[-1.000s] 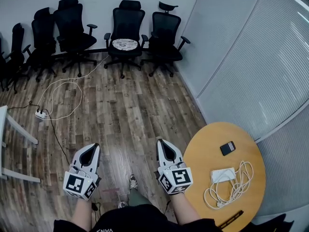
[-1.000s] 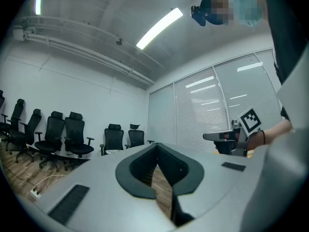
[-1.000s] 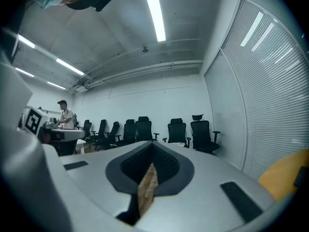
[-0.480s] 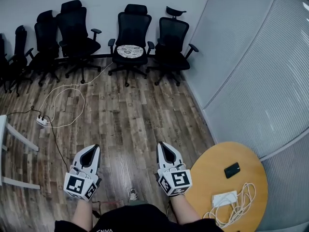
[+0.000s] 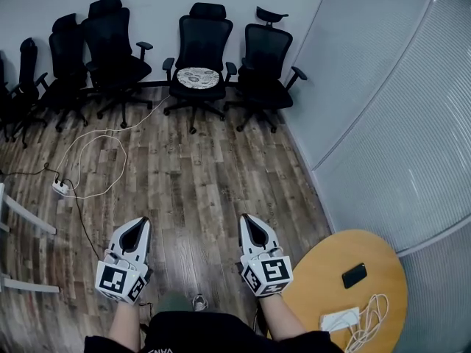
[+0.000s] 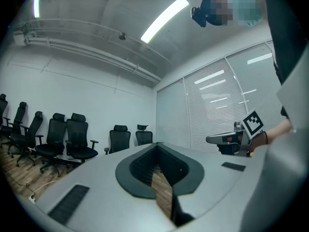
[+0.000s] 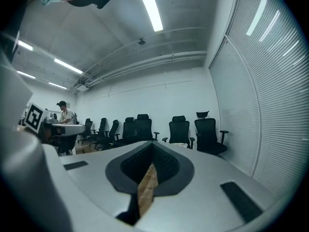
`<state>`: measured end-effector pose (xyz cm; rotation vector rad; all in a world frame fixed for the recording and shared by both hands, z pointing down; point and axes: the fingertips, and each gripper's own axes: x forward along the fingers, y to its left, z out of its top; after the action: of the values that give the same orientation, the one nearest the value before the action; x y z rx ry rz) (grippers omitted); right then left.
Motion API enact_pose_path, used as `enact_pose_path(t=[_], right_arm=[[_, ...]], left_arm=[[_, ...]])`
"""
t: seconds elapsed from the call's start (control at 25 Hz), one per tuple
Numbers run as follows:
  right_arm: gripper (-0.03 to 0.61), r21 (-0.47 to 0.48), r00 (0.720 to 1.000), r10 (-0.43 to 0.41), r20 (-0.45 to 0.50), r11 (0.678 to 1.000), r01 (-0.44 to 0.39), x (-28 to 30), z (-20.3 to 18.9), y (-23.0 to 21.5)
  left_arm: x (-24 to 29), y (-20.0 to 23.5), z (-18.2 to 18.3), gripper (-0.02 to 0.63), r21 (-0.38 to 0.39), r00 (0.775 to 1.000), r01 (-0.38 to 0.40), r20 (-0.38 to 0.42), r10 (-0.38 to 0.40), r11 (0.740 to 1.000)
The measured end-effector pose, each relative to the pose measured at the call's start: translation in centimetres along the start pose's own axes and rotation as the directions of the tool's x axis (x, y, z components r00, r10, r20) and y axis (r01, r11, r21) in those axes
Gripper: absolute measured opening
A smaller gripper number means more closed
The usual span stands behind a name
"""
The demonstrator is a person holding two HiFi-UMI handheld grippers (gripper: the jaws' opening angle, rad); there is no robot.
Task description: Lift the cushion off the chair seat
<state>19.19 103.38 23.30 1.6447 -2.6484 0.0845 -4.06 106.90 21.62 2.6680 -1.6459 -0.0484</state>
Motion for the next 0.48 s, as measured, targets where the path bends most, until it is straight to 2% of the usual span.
enact_pose_path(t=[0.2, 0.48], right_arm=[[0.014, 0.004, 1.000, -0.012, 0.001, 1.000, 0.012, 3.3, 0.0, -0.8], [0.014, 0.007, 0.998, -0.056, 0.003, 0.998, 0.056, 8.3, 0.5, -1.7]], left_arm=[[2.9, 2.3, -0.5, 0.011, -0.010, 1.000, 0.013, -0.010, -0.013, 1.000], [7.5, 5.8, -0.2, 0.011, 0.003, 0.998, 0.069, -0.012, -0.069, 0.998]])
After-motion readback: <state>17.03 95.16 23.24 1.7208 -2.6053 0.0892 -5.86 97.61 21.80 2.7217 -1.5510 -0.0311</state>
